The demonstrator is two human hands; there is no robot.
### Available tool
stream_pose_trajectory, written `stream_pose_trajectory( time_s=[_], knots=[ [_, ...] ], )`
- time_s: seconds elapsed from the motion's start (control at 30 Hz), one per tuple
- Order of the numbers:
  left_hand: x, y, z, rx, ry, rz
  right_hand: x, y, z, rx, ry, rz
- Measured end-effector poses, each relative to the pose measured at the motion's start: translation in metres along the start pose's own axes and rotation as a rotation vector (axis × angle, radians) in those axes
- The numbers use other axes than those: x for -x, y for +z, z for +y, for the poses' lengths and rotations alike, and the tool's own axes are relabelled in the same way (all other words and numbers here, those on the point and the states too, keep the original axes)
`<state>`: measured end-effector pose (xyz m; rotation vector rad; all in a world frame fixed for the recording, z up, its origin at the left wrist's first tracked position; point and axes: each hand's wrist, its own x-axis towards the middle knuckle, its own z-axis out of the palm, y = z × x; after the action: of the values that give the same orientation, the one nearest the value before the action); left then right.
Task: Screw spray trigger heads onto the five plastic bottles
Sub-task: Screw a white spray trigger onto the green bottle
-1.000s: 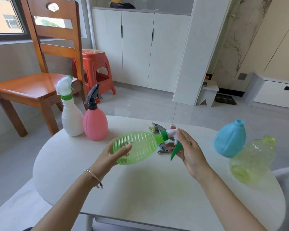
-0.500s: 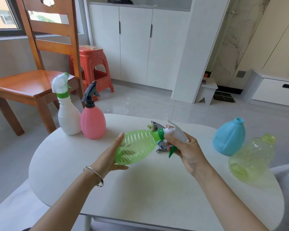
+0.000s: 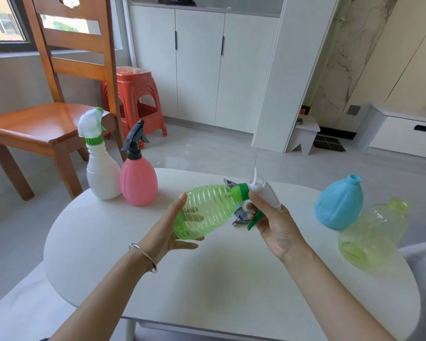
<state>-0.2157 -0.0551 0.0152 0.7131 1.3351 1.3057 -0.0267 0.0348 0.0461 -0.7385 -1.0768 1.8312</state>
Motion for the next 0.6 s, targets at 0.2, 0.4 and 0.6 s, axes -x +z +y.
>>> stream_pose_trajectory(
  time_s=[0.2,0.4,0.6],
  knots=[
    [-0.002,-0.004,0.0,-0.115,-0.025,0.065,-0.005,-0.008,-0.009,0.244,0.09,-0.015],
    [-0.004,-0.003,-0.001,-0.08,0.034,0.091,-0.006,-0.006,-0.009,0.08,0.036,0.001],
    [0.001,0.006,-0.004,-0.027,0.107,0.009,-0.008,0.0,0.008,-0.142,-0.006,0.065]
  ],
)
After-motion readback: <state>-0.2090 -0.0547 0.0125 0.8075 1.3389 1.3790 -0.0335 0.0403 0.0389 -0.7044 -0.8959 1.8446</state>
